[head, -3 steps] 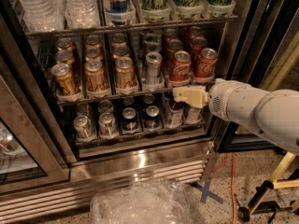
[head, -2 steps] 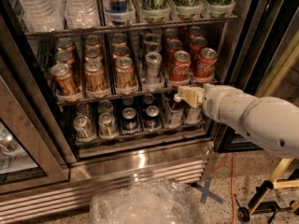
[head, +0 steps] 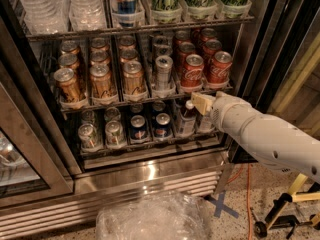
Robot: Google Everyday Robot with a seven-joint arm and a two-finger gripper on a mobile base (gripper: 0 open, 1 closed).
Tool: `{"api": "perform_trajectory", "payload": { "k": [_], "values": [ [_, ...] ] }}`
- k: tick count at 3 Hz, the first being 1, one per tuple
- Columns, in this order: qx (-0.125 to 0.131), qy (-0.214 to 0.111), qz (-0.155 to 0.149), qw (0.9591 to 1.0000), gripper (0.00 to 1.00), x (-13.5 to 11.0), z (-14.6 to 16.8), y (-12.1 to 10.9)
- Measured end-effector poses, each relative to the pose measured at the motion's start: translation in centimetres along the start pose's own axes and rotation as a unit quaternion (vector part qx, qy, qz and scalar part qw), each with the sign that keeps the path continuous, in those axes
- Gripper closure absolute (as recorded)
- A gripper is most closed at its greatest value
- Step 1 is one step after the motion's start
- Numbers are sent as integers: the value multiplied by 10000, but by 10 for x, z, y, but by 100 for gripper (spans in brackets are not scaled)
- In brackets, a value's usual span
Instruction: Pick coke can from middle shelf of fridge
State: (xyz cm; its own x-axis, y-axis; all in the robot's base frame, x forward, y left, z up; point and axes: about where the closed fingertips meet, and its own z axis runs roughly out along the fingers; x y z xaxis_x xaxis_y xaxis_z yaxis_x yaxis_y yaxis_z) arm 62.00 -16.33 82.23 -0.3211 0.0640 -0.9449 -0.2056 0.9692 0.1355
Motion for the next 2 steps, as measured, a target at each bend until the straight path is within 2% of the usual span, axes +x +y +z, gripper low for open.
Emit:
{"api": "perform_trajectory", "payload": {
  "k": [1,2],
  "values": [
    [364,-145,-61,9992,37,1,7,-18],
    [773,-418,-219,9959,32,-11,1,-35]
  ]
}}
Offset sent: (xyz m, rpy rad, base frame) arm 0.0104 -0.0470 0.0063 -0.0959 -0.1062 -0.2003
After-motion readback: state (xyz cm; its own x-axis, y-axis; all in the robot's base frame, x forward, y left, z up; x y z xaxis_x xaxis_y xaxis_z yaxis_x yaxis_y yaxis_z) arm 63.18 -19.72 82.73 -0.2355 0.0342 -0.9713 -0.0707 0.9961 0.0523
